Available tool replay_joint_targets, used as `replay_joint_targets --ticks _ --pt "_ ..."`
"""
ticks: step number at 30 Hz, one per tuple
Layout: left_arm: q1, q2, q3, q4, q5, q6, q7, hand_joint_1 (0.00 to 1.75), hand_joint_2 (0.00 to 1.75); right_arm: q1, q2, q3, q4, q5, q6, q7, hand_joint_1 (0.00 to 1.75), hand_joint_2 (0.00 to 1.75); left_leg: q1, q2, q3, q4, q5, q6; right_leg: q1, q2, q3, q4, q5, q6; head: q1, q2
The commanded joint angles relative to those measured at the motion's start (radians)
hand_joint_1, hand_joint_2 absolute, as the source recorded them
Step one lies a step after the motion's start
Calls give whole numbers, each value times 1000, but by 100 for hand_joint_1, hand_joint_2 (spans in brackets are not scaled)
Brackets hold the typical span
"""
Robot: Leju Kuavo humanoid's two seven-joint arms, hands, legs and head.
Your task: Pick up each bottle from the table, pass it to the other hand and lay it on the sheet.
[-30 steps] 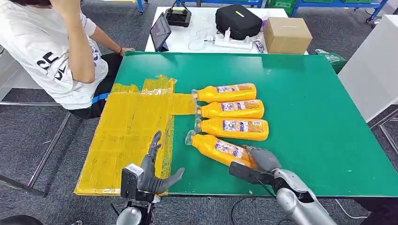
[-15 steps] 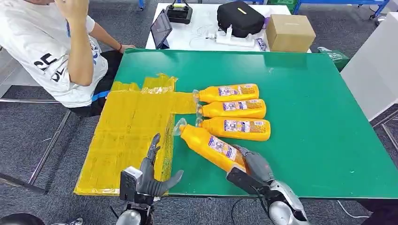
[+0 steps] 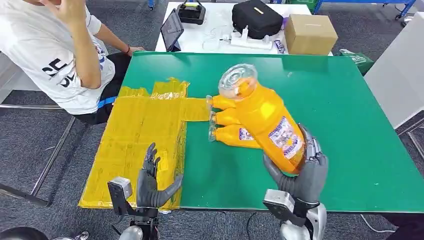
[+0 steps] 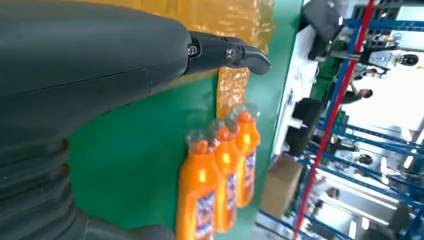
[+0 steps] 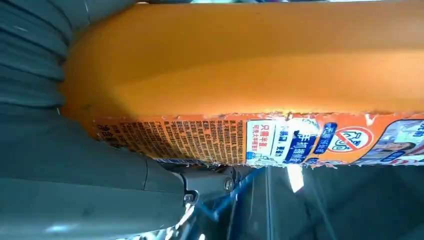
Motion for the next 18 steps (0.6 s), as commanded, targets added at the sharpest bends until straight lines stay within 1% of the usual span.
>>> replay_joint_targets --ticks 1,2,4,5,6,7,9,10,12,13,14,15,17,18 --pt "-20 48 -56 -23 158 -193 72 0 175 1 81 -41 149 35 -7 -43 175 175 0 0 3 -1 0 0 1 -1 3 -2 0 -1 0 0" --pt "-27 62 -81 -23 186 -251 88 0 175 -14 75 -5 230 63 -7 -53 175 175 1 1 5 -2 -1 0 1 0 5 -3 0 -1 0 0" --pt "-35 75 -106 -25 219 -309 104 0 175 -44 78 51 348 57 -7 -54 175 175 0 2 3 -2 0 0 0 1 4 -2 1 -1 0 0" --pt "-40 86 -125 -26 246 -357 113 0 175 -70 72 109 452 29 -1 -53 175 175 1 3 5 -2 0 -1 1 2 5 -3 1 -1 1 0" --pt "-41 87 -125 -27 246 -358 113 0 175 -76 71 118 464 29 -7 -54 175 175 1 3 4 -2 0 -1 1 2 5 -3 1 -1 1 0" --pt "-42 95 -135 -33 270 -397 110 0 175 -98 68 180 549 -2 -7 -54 175 175 1 5 6 -3 0 -1 1 3 7 -4 2 -2 0 0" --pt "-41 98 -139 -38 277 -411 110 0 175 -103 67 199 575 6 -7 -54 175 175 1 4 4 -2 -1 -1 1 3 5 -3 1 -1 0 0" --pt "-41 98 -139 -38 277 -411 110 0 175 -103 67 199 575 6 -7 -54 175 175 1 5 6 -3 -1 -1 1 4 6 -3 1 -2 0 0" --pt "-41 101 -142 -42 286 -425 110 0 175 -101 70 202 587 27 -7 -54 175 175 0 1 3 -2 0 -1 0 0 4 -2 1 -1 1 0" --pt "-39 105 -143 -45 299 -446 113 0 175 -106 70 218 611 4 -7 -54 175 175 1 2 6 -2 -1 -1 1 0 6 -3 0 -2 0 0" --pt "-36 108 -145 -46 310 -459 113 0 175 -117 63 254 654 -13 -4 -53 175 175 0 2 4 -2 0 -1 0 0 5 -2 0 -1 0 0" --pt "-34 108 -146 -47 310 -459 113 0 175 -120 66 256 664 -17 -7 -53 175 175 1 3 6 -2 -1 -1 1 0 6 -2 0 -2 0 0" --pt "-34 110 -149 -44 287 -443 114 0 175 -132 65 281 703 -29 -7 -49 175 175 1 3 4 -2 -1 -1 1 1 5 -2 0 -1 0 0" --pt "-35 110 -150 -36 286 -442 116 0 175 -136 70 285 714 -88 20 -54 175 175 1 2 6 -2 -1 -1 1 0 6 -2 0 -2 1 0"
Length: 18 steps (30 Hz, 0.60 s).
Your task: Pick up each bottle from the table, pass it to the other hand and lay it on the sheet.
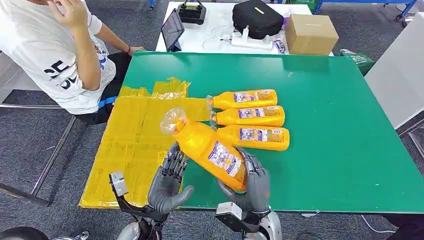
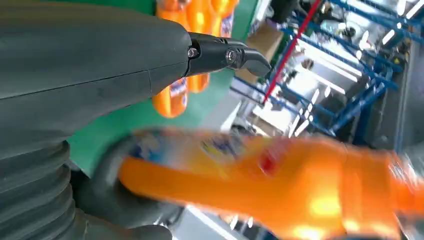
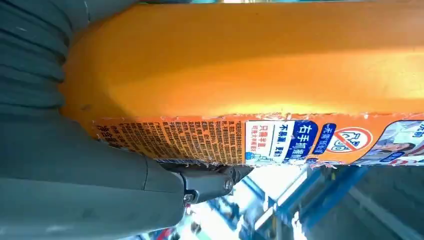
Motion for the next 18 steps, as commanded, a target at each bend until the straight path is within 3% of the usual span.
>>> replay_joint_targets --ticks 1,18 --pt "-18 62 -44 23 -11 -1 12 0 175 -89 -8 128 277 -98 23 -3 175 175 1 3 5 -2 -1 -1 1 1 5 -2 0 -1 0 0" --pt "-55 59 -50 120 -28 29 42 0 175 -143 22 261 423 -89 6 3 175 175 0 1 2 -1 0 0 0 0 1 -1 0 -1 1 0"
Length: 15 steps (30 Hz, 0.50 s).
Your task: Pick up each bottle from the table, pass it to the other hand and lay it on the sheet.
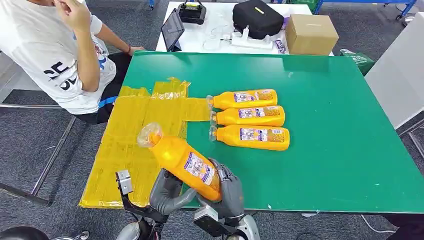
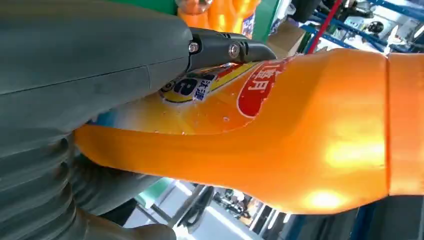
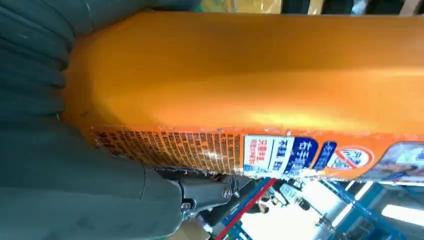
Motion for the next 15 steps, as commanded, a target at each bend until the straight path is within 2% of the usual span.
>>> replay_joint_targets --ticks 1,4,9,15 --pt "-36 27 -23 78 -6 1 7 0 175 -52 1 90 146 -13 2 -2 175 175 1 0 4 -1 -1 -1 1 -2 5 -1 -1 -2 1 0" --pt "-42 26 -6 78 -2 8 2 0 175 -62 7 130 193 -27 35 -2 175 175 1 0 4 -1 -1 0 1 -1 5 -2 -1 -1 1 0" --pt "-42 8 63 47 64 -24 -15 0 175 -83 37 219 365 -65 -10 -9 175 175 1 2 6 -2 -2 -1 1 0 6 -2 -1 -3 2 0" --pt "-25 -1 86 -8 93 -28 -16 0 175 -88 26 227 393 -71 -10 1 175 175 1 -1 2 -1 -1 -1 1 -2 3 -1 -1 -1 1 0"
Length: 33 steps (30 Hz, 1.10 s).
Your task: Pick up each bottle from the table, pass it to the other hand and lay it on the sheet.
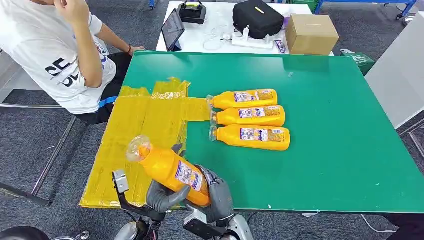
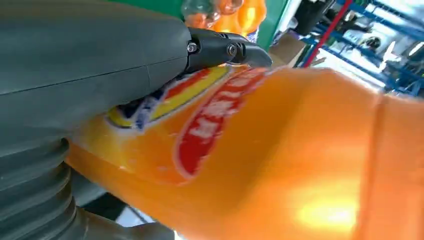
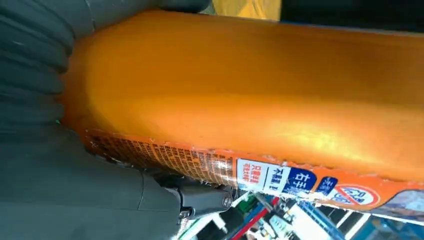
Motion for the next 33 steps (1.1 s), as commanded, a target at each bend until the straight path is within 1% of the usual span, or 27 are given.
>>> replay_joint_targets --ticks 1,2,5,10,11,12,13,16,17,18,19,23,24,25,27,30,31,32,33 --pt "-22 -7 49 -33 26 -13 -1 0 175 -2 24 97 186 0 -4 18 175 175 1 -2 4 0 -2 -1 2 -3 5 -1 -2 -2 0 0" --pt "-20 -7 47 -29 22 -9 1 0 175 -2 25 97 184 1 -3 20 175 175 1 -2 2 0 -1 -1 1 -3 3 -1 -1 -1 0 0" --pt "-18 -13 47 -28 19 -4 -4 0 175 -6 28 101 182 -4 2 23 175 175 1 -2 5 0 -2 -1 1 -3 5 -1 -2 -2 0 0" --pt "-19 -14 47 -30 20 -4 -5 0 175 -7 29 103 182 -3 4 23 175 175 0 -2 1 0 0 0 1 -2 1 -1 -1 -1 0 0" --pt "-19 -14 47 -30 20 -4 -5 0 175 -7 29 103 182 -3 4 23 175 175 1 -3 5 0 -2 -1 2 -5 6 -1 -3 -2 0 0" --pt "-19 -14 47 -30 20 -4 -5 0 175 -7 29 103 182 -3 4 23 175 175 1 -2 2 0 -1 -1 1 -3 3 -1 -2 -1 0 0" --pt "-19 -14 47 -30 20 -4 -5 0 175 -7 29 103 182 -3 4 23 175 175 1 -2 4 0 -2 -1 2 -3 5 -1 -2 -2 0 0" --pt "-19 -6 32 -39 -17 -8 -22 0 175 -10 30 104 181 -11 2 27 175 175 0 -2 1 0 -1 -1 1 -3 2 0 -1 -1 0 0" --pt "-18 -3 23 -39 -29 -13 -22 0 175 -12 29 103 177 -14 -2 26 175 175 1 -2 2 0 -1 -1 1 -3 3 -1 -2 -1 0 0" --pt "-16 0 15 -41 -52 -13 -30 17 175 -14 28 99 169 -19 -4 25 175 175 1 -2 3 0 -2 -1 1 -3 4 -1 -2 -2 0 0" --pt "-14 2 7 -42 -79 -9 -38 175 175 -12 27 86 153 -10 -4 27 175 175 1 -2 2 0 -1 -1 1 -3 2 0 -2 -1 0 0" --pt "-8 20 -32 -42 -130 -41 -50 175 175 -6 31 21 87 52 -4 35 175 175 0 -2 1 0 -1 0 1 -3 2 0 -2 -1 0 0" --pt "-8 24 -39 -39 -141 -42 -48 175 175 0 35 -12 67 84 -4 39 175 175 1 -2 5 1 -3 -1 2 -4 6 0 -4 -2 0 0" --pt "-7 26 -43 -39 -148 -44 -50 175 175 -1 39 -28 58 93 -4 37 175 175 0 -2 1 0 -1 0 0 -3 1 0 -1 -1 0 0" --pt "-5 33 -51 -40 -156 -49 -52 175 175 7 52 -86 24 134 -4 33 175 175 1 -2 3 0 -2 -1 1 -4 4 0 -3 -2 0 0" --pt "-3 35 -55 -43 -157 -52 -52 175 175 20 81 -183 -19 238 -4 32 175 175 0 -2 1 0 -1 -1 0 -2 1 0 -1 -1 0 0" --pt "-2 36 -56 -45 -157 -53 -51 175 175 24 94 -222 -33 282 -4 35 175 175 1 -1 2 1 -2 -1 1 -3 3 1 -2 -2 0 0" --pt "-1 36 -57 -45 -158 -55 -51 175 175 24 97 -235 -38 300 -4 37 175 175 0 -1 1 0 -1 -1 0 -2 1 0 -1 -1 0 0" --pt "0 36 -60 -44 -158 -57 -51 175 175 20 104 -245 -34 316 -4 40 175 175 0 -1 3 0 -2 -1 1 -2 3 1 -2 -2 0 0"
